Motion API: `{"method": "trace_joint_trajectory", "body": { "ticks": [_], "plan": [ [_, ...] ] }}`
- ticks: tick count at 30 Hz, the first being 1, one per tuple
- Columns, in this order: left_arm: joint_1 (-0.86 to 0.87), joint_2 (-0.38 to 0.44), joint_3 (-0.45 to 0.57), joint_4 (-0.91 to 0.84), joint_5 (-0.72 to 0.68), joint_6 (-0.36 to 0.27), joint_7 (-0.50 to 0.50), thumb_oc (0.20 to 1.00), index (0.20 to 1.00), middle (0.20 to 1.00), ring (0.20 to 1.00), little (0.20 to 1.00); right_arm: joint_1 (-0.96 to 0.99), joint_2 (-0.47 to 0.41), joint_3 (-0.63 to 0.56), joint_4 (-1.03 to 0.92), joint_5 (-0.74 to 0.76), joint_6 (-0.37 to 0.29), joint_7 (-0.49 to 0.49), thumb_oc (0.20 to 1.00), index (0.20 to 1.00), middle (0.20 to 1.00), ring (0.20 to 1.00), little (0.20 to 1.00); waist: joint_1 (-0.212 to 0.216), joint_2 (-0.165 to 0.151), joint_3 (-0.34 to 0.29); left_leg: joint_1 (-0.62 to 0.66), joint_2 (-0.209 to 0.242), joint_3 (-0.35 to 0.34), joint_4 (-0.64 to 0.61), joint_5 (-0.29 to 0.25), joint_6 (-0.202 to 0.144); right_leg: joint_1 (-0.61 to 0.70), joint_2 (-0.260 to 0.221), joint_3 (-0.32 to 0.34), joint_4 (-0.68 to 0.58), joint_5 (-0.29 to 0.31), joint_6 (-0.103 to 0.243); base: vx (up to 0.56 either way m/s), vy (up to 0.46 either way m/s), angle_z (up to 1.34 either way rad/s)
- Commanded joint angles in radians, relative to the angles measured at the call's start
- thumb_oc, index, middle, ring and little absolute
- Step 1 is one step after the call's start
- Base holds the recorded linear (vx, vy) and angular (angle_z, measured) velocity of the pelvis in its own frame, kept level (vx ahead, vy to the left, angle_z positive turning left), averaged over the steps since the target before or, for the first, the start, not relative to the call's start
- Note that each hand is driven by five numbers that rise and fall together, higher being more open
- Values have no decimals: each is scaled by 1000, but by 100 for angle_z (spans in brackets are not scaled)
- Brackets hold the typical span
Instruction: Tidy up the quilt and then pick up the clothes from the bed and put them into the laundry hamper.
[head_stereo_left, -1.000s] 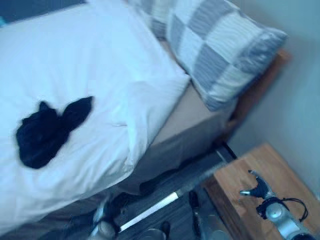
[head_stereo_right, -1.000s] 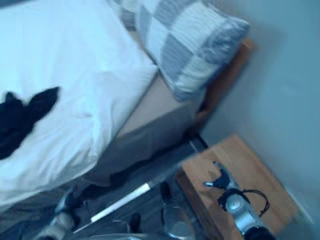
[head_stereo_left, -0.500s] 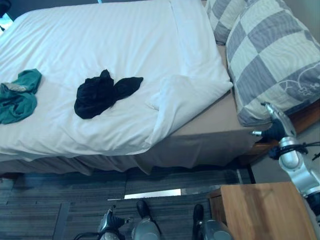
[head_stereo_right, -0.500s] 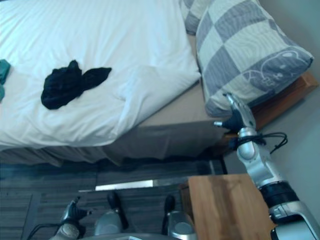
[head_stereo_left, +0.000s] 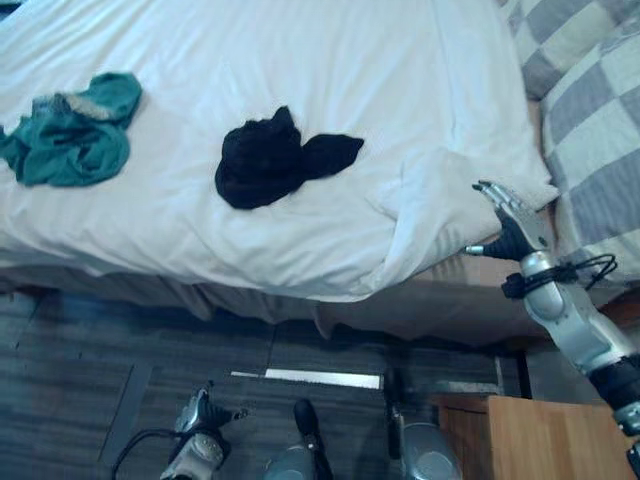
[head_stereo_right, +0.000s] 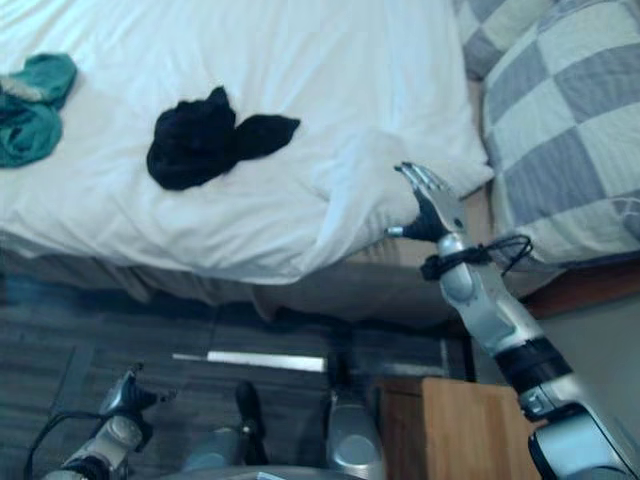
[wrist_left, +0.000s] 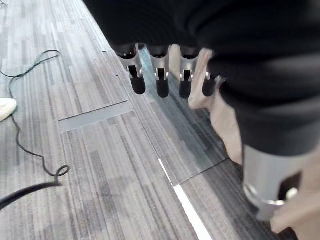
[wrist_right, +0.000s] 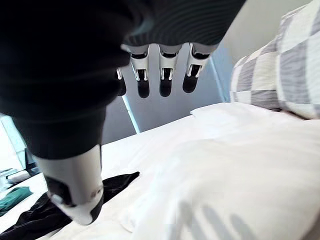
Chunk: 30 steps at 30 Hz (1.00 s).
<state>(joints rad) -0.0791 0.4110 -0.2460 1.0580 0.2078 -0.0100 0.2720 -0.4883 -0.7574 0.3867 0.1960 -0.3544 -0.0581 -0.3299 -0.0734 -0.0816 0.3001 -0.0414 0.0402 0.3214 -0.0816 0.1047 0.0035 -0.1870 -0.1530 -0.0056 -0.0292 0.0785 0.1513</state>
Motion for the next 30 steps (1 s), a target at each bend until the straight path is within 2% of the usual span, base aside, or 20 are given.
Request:
{"method": "trace_joint_trajectory", "body": {
  "ticks": [1, 7, 10, 11, 12, 15, 19, 23, 24, 25, 26, 27, 28, 29, 30],
  "plan": [
    [-23, 39, -38, -48, 27, -32, 50, 1000, 1000, 1000, 1000, 1000, -213, -37, 41, 52, -56, -8, -73, 1000, 1000, 1000, 1000, 1000, 23, 31, 47, -29, 82, 1, 47, -96, -74, 13, 12, -13, 32, -72, 6, 6, -84, 5],
    [-70, 42, -100, -70, 34, -50, 66, 1000, 1000, 1000, 1000, 1000, -376, -44, 149, 141, -58, -10, -77, 1000, 1000, 1000, 1000, 1000, 35, 66, 86, -102, 104, -15, 18, -44, -96, -59, 29, -28, 38, -59, -4, 0, -106, 12],
    [-100, 47, -143, -103, 32, -62, 70, 1000, 1000, 1000, 1000, 1000, -482, -48, 221, 276, -53, 4, -88, 1000, 1000, 1000, 1000, 1000, 41, 93, 129, -161, 113, -22, 16, -21, -107, -118, 37, -40, 60, -62, -11, -33, -107, 0],
    [-101, 46, -142, -103, 31, -62, 70, 1000, 1000, 1000, 1000, 1000, -487, -47, 225, 281, -52, 2, -89, 203, 203, 203, 203, 203, 39, 94, 128, -164, 114, -23, 17, -21, -107, -121, 37, -41, 61, -62, -11, -44, -88, 4],
    [-107, 55, -157, -126, 31, -70, 65, 1000, 1000, 1000, 1000, 1000, -531, -47, 254, 389, -27, 7, -90, 200, 200, 200, 200, 200, 41, 112, 143, -183, 118, -25, 17, -15, -111, -143, 37, -46, 72, -67, -12, -23, -30, 10],
    [-113, 61, -166, -152, 30, -74, 58, 1000, 1000, 1000, 1000, 1000, -533, -41, 251, 478, 5, 12, -90, 200, 200, 200, 200, 200, 41, 122, 153, -194, 119, -27, 19, -10, -115, -150, 39, -47, 72, -67, -14, -15, -35, 11],
    [-124, 59, -156, -175, 15, -73, 48, 1000, 1000, 1000, 1000, 1000, -444, -33, 187, 518, 58, 20, -99, 200, 200, 200, 200, 200, 32, 129, 151, -181, 121, -25, 15, -6, -120, -135, 45, -49, 61, -69, -17, 9, -4, 3],
    [-110, 23, -120, -186, 12, -53, 40, 1000, 1000, 1000, 1000, 1000, -103, 27, -8, 429, 99, 17, -103, 200, 200, 200, 200, 200, -3, 120, 117, -119, 123, -22, 8, -19, -120, -71, 52, -46, 35, -70, -21, 25, 6, 6],
    [-110, 23, -120, -186, 11, -53, 40, 1000, 1000, 1000, 1000, 1000, -102, 27, -8, 429, 99, 17, -103, 200, 200, 200, 200, 200, -2, 120, 116, -120, 123, -22, 8, -19, -120, -72, 52, -45, 35, -69, -21, 139, 14, -3],
    [-100, 1, -87, -170, 18, -34, 35, 1000, 1000, 1000, 1000, 1000, 119, 90, -121, 400, 114, 19, -92, 200, 200, 200, 200, 200, -35, 98, 74, -54, 125, -16, 6, -48, -117, -9, 49, -41, 14, -73, -18, 114, 13, -13],
    [-100, 2, -88, -170, 18, -34, 35, 1000, 1000, 1000, 1000, 1000, 122, 90, -123, 399, 114, 20, -91, 200, 200, 200, 200, 200, -32, 98, 71, -57, 125, -14, 5, -45, -117, -12, 50, -40, 11, -69, -19, 161, 28, -9],
    [-95, -8, -77, -156, 25, -27, 35, 1000, 1000, 1000, 1000, 1000, 193, 127, -159, 425, 132, 22, -90, 200, 200, 200, 200, 200, -46, 91, 55, -32, 125, -11, 5, -58, -116, 12, 48, -38, 4, -71, -15, 99, 24, -10],
    [-91, -13, -70, -139, 27, -19, 28, 1000, 1000, 1000, 1000, 1000, 248, 164, -181, 460, 145, 27, -80, 787, 787, 787, 787, 787, -52, 85, 31, -12, 124, -7, 2, -63, -114, 30, 48, -32, -7, -67, -15, 139, 59, -4],
    [-93, -21, -61, -114, 31, -10, 27, 1000, 1000, 1000, 1000, 1000, 302, 219, -217, 533, 198, 29, -74, 1000, 1000, 1000, 1000, 1000, -66, 80, 16, 13, 123, -1, 1, -73, -114, 53, 48, -28, -12, -69, -12, 129, 54, -15],
    [-86, -23, -59, -100, 31, -5, 23, 1000, 1000, 1000, 1000, 1000, 336, 246, -229, 565, 216, 33, -66, 1000, 1000, 1000, 1000, 1000, -68, 78, -1, 22, 123, 1, 0, -75, -112, 60, 47, -25, -15, -67, -12, 129, 72, -21]
  ]
}}
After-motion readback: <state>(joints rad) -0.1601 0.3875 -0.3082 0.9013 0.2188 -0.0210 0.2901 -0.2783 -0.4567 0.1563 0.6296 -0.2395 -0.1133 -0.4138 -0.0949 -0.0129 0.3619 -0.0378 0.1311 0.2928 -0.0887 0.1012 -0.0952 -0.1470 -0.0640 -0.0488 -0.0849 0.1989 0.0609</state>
